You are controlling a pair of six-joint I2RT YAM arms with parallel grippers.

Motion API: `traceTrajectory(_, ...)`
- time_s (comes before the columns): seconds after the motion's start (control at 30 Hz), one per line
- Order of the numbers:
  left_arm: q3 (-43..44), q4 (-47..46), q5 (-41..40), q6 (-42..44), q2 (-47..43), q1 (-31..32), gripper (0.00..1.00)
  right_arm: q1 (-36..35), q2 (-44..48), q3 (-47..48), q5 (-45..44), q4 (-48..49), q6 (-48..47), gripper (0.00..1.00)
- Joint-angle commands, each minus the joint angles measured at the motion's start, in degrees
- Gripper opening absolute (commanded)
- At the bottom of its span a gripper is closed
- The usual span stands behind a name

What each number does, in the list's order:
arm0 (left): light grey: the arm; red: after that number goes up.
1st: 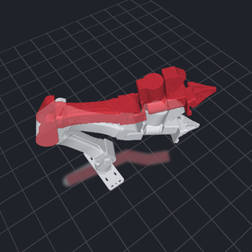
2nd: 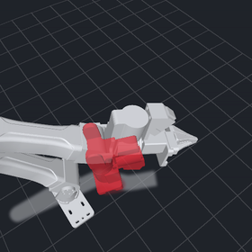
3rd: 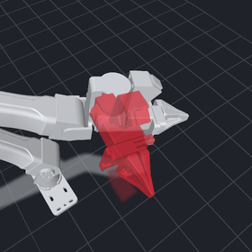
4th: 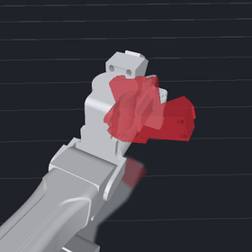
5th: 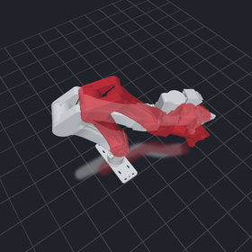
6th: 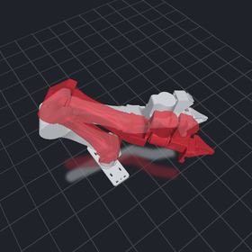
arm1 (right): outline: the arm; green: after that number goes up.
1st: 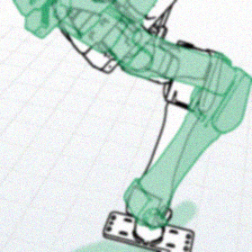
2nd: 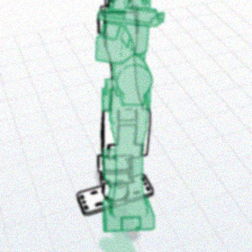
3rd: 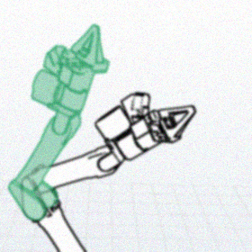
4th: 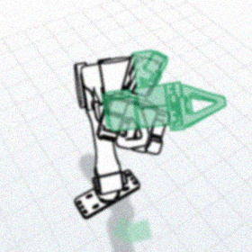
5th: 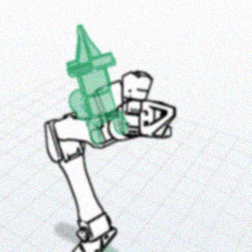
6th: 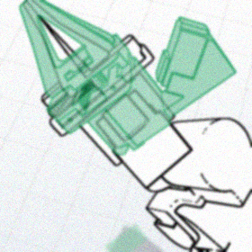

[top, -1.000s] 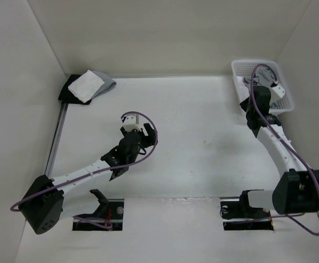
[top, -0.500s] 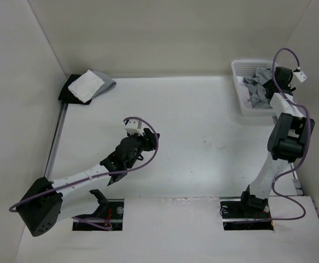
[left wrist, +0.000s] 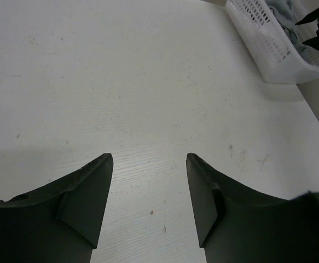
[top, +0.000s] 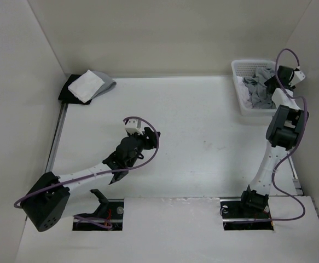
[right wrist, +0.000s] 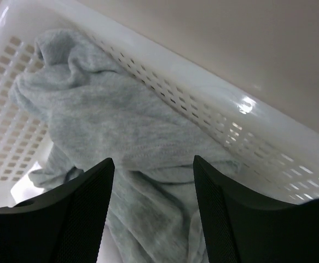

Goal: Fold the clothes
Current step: Grab the tank top from the pile

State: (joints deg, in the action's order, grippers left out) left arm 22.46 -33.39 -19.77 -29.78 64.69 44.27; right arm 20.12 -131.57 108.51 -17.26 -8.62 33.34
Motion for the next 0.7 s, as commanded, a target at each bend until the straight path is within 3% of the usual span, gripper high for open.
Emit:
traceTrajectory(0.0,-0.57,-5.55,0.96,0.07,1.49,-0.55,0.55,1.11,-1.4,5.21,2.49,-0.25,4.09,0.63)
traceTrajectory(0.23,-0.4,-5.81,0.96,-0.01,1.76,-1.16,0.55,1.28,-6.24,10.75,5.65,-2.72,5.94,0.52)
traceTrajectory(0.5,-0.66,-6.25,0.96,-0.01,0.88,-1.69,0.55,1.37,-7.39,11.55,5.92,-3.94,6.12,0.56)
traceTrajectory(0.67,-0.84,-6.25,0.7,-0.01,0.35,-2.04,0.55,1.81,-8.53,11.81,6.97,-4.12,5.86,0.34)
